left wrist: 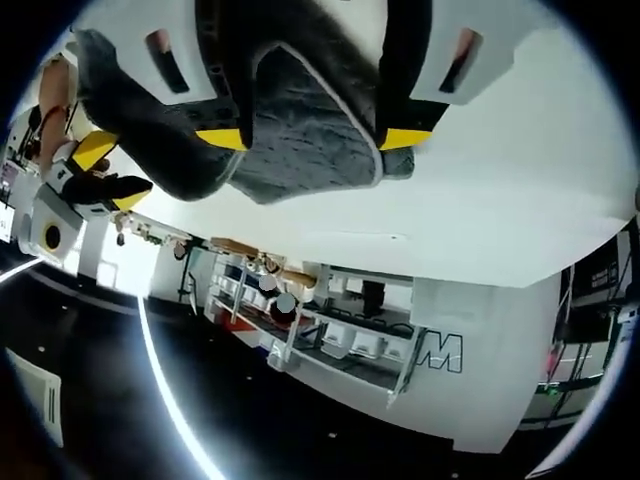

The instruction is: Open the folded towel by lifting each exposed corner and separating the folded layers until the towel lies flat within the target outline without major curled edges

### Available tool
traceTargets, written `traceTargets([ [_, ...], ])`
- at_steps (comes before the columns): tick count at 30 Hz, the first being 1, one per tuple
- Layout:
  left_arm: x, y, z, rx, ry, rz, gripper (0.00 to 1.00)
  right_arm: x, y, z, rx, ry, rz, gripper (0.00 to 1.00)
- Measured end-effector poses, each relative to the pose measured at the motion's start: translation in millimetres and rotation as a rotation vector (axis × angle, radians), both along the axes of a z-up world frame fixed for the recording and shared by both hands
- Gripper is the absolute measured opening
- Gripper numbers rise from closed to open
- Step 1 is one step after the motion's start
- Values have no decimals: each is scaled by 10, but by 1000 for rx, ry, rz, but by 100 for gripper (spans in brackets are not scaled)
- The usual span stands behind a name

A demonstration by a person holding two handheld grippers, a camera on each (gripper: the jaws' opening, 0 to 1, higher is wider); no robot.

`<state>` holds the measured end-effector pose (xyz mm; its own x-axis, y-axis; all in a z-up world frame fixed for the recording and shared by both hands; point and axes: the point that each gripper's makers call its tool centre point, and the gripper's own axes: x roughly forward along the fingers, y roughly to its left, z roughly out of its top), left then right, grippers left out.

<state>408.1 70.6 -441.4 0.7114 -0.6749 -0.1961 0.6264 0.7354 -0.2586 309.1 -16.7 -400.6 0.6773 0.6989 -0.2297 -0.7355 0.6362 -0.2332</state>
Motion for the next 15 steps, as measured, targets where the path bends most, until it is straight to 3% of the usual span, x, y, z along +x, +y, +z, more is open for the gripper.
traceTargets([
  [6,57,33,-50,-7,22,11,45,19,-26,-104,-12,22,-8,28],
  [8,-13,-13,-53,-13,22,16,45,36,-27,-92,-8,26,-10,28],
  [15,11,-7,-48,-23,28,22,45,78,-12,-112,-2,44,-8,28],
])
